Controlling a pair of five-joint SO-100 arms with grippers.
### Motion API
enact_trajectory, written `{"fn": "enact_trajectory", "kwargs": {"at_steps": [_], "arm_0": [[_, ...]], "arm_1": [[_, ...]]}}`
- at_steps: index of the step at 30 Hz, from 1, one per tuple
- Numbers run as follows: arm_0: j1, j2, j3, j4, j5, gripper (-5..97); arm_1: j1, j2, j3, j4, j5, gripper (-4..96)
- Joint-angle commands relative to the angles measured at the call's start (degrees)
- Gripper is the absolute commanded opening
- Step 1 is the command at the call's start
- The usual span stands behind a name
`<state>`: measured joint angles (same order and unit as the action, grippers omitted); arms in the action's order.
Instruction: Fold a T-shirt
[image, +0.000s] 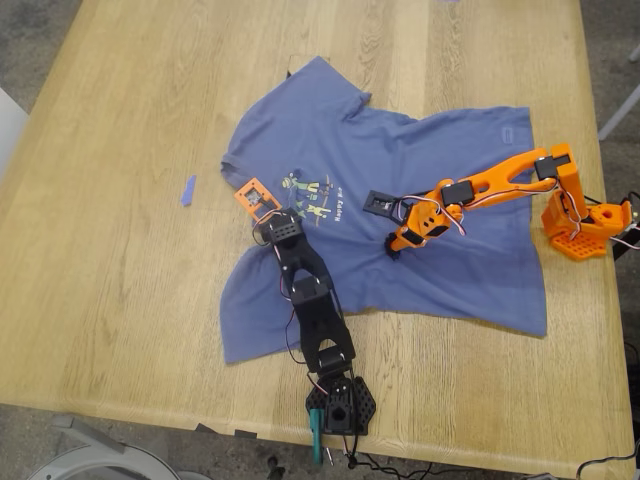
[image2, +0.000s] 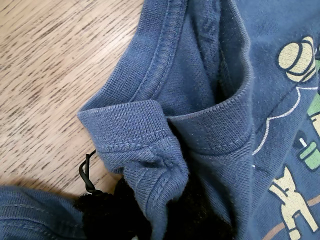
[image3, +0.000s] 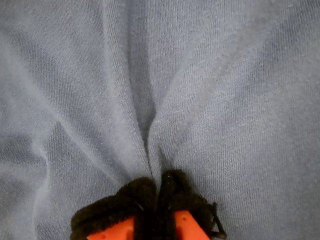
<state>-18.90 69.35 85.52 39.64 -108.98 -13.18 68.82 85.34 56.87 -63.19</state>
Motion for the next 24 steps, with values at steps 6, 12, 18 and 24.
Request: {"fn": "enact_trajectory", "kwargs": {"at_steps": [6,12,18,24], "arm_0": [[0.7,12.7,-4.3,0.6,0.6,0],[0.4,13.7,-5.7,1.0,0.8,0],[2.0,14.0,-11.5,1.8,1.0,0],[4.5,15.5,-17.2,4.7,1.1,0]], "arm_1": [[0.4,1.0,-13.1,6.3,-1.3,0.2],[0.4,0.6,-21.0,10.2,-1.8,0.2],[0.9,-0.8,-25.9,8.3,-1.8,0.2],[2.8,-1.1,-28.1,4.8,-2.1,0.2]]}}
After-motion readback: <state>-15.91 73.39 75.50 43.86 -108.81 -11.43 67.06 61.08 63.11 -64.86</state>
